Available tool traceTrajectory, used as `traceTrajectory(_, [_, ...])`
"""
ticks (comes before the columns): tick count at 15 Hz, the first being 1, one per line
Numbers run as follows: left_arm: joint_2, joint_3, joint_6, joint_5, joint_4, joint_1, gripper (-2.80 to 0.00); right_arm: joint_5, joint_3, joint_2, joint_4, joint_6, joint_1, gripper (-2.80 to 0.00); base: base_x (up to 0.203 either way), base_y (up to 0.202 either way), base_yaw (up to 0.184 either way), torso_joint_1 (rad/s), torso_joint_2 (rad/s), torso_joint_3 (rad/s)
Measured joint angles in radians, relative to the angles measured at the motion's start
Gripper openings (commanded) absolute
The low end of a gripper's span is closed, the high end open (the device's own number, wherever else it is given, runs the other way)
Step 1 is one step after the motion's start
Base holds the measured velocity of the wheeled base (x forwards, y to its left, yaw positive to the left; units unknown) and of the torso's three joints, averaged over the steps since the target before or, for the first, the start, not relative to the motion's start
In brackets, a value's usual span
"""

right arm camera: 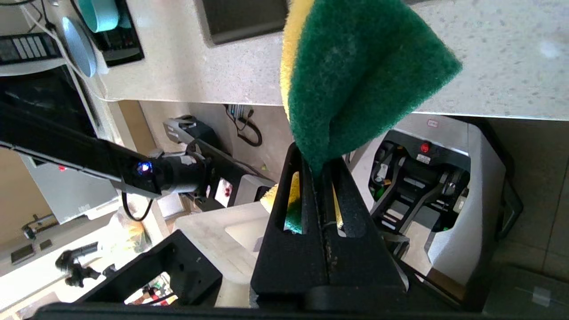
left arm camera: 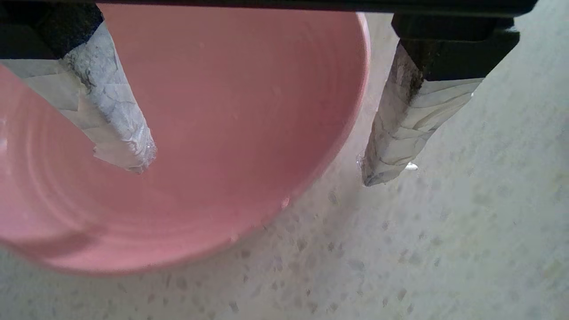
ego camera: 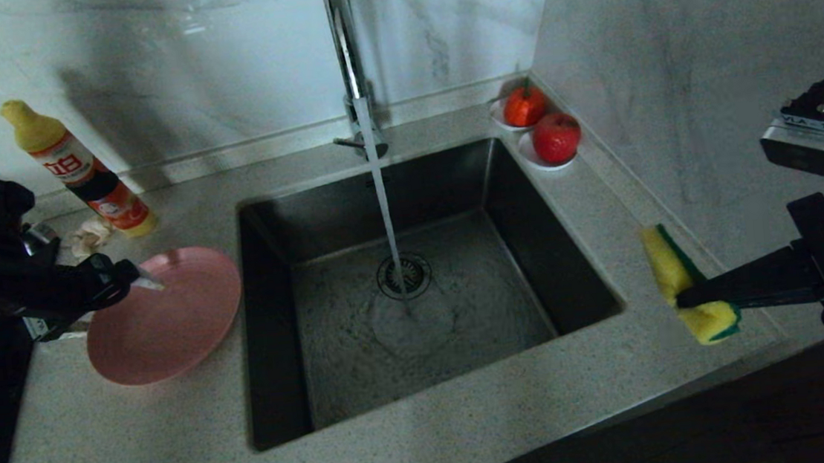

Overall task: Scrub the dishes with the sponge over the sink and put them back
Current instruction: Wash the plate

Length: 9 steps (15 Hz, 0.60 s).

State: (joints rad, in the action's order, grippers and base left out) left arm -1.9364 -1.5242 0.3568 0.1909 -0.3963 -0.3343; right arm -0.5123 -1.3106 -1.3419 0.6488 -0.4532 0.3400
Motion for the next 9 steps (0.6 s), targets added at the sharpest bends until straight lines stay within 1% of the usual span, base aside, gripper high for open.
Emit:
traceTrajectory(2, [-0.005,-0.046,-0.005,-0.002,-0.072,0.001,0.0,0.0,0.001,0.004,0.0,-0.001,0.0,-2.8,0.0,0.0,0.0,0.0,0.0,0.0])
traceTrajectory(4, [-0.011,-0.078,-0.019,-0.011,-0.102,0.002,0.0,-0.001,0.002,0.008,0.0,-0.001,0.0,-2.8,0.0,0.0,0.0,0.0,0.0,0.0])
traceTrajectory(6, [-0.022,-0.091,-0.065,-0.018,-0.144,0.002,0.0,-0.001,0.003,0.01,0.001,-0.001,0.0,-2.8,0.0,0.0,0.0,0.0,0.0,0.0])
traceTrajectory(9, [-0.046,-0.1,-0.072,-0.045,-0.14,0.002,0.0,0.0,0.004,0.01,0.0,-0.001,-0.001,-2.8,0.0,0.0,0.0,0.0,0.0,0.0])
